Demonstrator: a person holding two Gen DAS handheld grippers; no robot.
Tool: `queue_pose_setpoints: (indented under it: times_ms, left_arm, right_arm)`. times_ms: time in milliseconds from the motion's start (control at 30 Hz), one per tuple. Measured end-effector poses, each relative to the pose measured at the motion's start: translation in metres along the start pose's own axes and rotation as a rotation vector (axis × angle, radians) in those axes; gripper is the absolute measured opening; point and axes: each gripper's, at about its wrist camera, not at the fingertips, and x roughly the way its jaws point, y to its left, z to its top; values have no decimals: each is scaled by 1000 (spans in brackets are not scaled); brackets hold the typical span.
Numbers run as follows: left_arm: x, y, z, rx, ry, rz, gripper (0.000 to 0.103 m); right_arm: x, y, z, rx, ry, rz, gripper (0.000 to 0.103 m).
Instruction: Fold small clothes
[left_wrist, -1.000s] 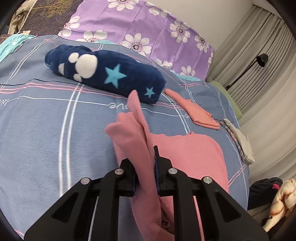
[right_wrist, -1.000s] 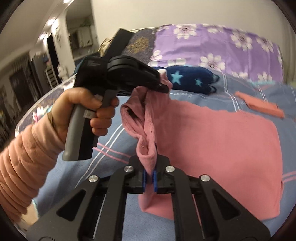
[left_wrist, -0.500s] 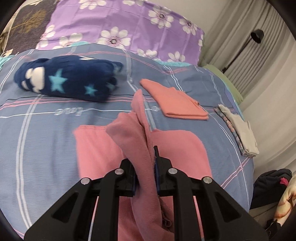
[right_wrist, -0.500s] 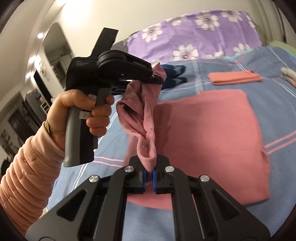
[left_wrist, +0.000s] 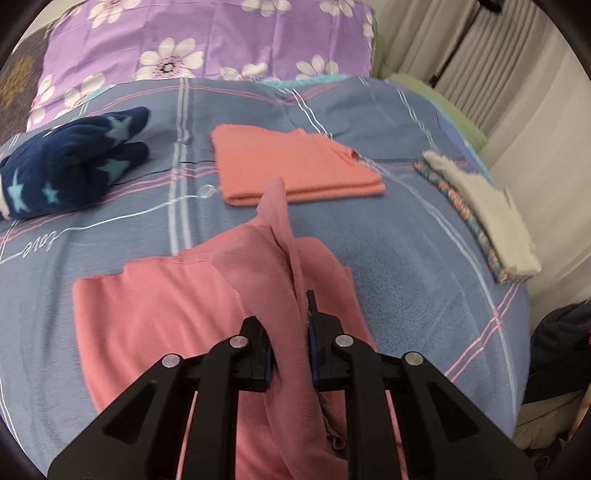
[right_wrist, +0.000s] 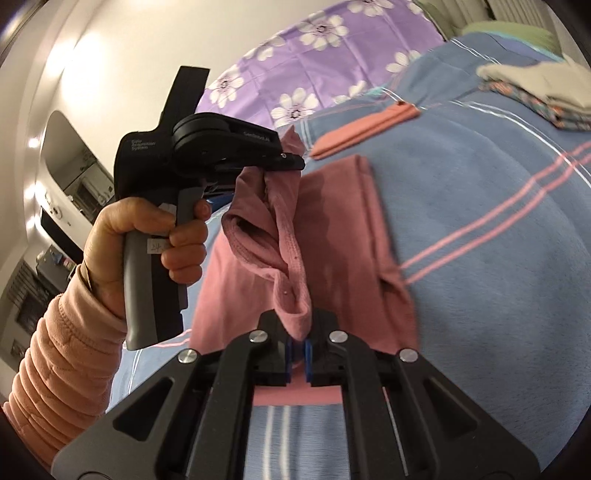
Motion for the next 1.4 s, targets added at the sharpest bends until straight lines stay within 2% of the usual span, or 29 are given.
queue_pose_setpoints:
  times_ms: [200, 667, 733, 767, 800, 833, 900, 933, 1033, 1067, 1133, 1233, 1400]
  left_arm:
    - [22, -22, -4, 89, 33, 80, 14]
    - [27, -49, 5, 124, 21, 104, 14]
    - [31, -52, 4, 142, 24, 108, 24]
    - [30, -53, 3, 141, 20, 94, 38]
    - [26, -53, 2, 139, 8, 88, 48]
    - [18, -54, 2, 145, -22, 84, 51]
    - [4, -55, 1, 174, -65, 100, 66]
    - [-6, -56, -1, 192, -90, 118, 67]
    - [-41, -51, -18, 263, -163, 154, 71]
    - [-55, -45, -31, 288, -184, 173, 76]
    - [-74, -36, -55, 326, -210, 184, 77]
    - [-98, -14, -110, 372, -201, 196, 77]
    - [-110, 15, -183, 392, -150, 241, 78]
  right_arm:
    - [0, -16, -7, 43, 30, 23, 4]
    - [-17, -30, -8, 99, -2, 50, 4]
    - [-11, -33, -11, 113, 25, 39, 4]
    - [-7, -36, -14, 123, 49, 37, 4]
    - [-5, -37, -17, 127, 62, 35, 4]
    - [-3, -38, -20, 133, 74, 32, 4]
    - [0, -44, -25, 151, 94, 33, 5]
    - [0, -48, -27, 163, 100, 41, 5]
    - [-1, -51, -27, 179, 103, 63, 6]
    - [-1, -50, -28, 177, 103, 63, 6]
    - [-2, -50, -28, 173, 104, 60, 6]
    - [-1, -49, -30, 176, 105, 67, 7]
    - [-10, -52, -31, 176, 104, 65, 11]
